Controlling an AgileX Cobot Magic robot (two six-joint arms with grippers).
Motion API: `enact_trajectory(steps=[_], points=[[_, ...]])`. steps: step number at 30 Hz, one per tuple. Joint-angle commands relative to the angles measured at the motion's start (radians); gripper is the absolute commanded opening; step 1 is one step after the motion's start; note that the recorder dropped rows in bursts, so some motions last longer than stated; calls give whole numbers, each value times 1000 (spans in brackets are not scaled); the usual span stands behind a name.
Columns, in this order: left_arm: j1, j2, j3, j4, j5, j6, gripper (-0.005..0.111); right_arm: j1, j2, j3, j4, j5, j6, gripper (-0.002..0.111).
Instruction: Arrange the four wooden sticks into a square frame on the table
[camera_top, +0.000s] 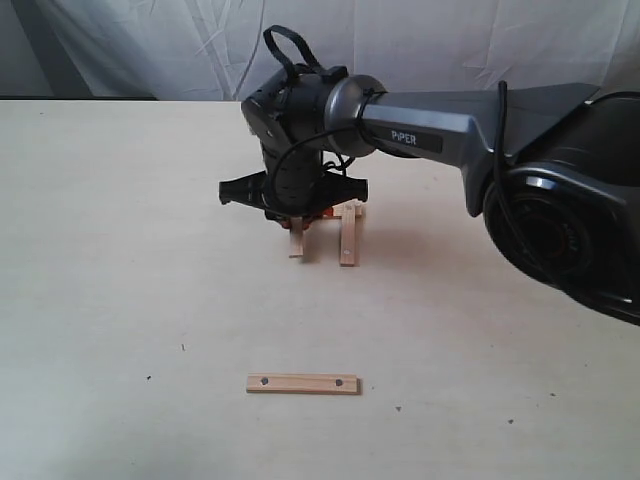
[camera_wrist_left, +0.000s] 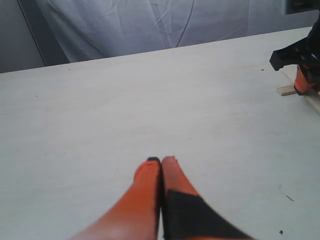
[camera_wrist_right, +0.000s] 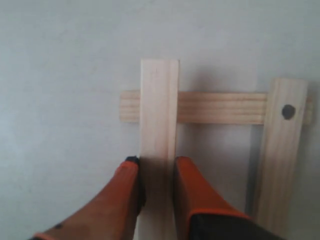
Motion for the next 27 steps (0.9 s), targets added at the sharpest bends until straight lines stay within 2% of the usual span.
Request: enact_trajectory(steps=[1,9,11,13,14,16,18,22,24,25,26,27], points=[[-4,-6,5,1,-15,-1,0,-4,6,-4,-25,-5,17,1],[-4,-6,5,1,-15,-1,0,-4,32,-4,11,20,26,3],[-4,-6,5,1,-15,-1,0,-4,32,-4,31,13,26,9],[-4,-6,5,1,-15,-1,0,-4,32,-4,38,11,26,20],[-4,-6,5,1,-15,-1,0,-4,32,-4,38,11,23,32],[-4,-6,5,1,-15,-1,0,-4,24,-4,40,11,23,45],[-4,-6,5,1,-15,-1,0,-4,13,-4,40,13,20,50],[-4,-6,5,1,-15,-1,0,-4,-40,-4,49,15,-31,50],[-4,-6,5,1,-15,-1,0,-4,-64,-4,80,10,-116,50],[-4,-6,5,1,-15,-1,0,-8,-76,-4,144,17,-238,49],[-4,-6,5,1,-15,-1,0,-16,-86,-4,200,31,-331,46],[-4,-6,5,1,-15,-1,0,-23,-91,-4,254,51,-400,38]])
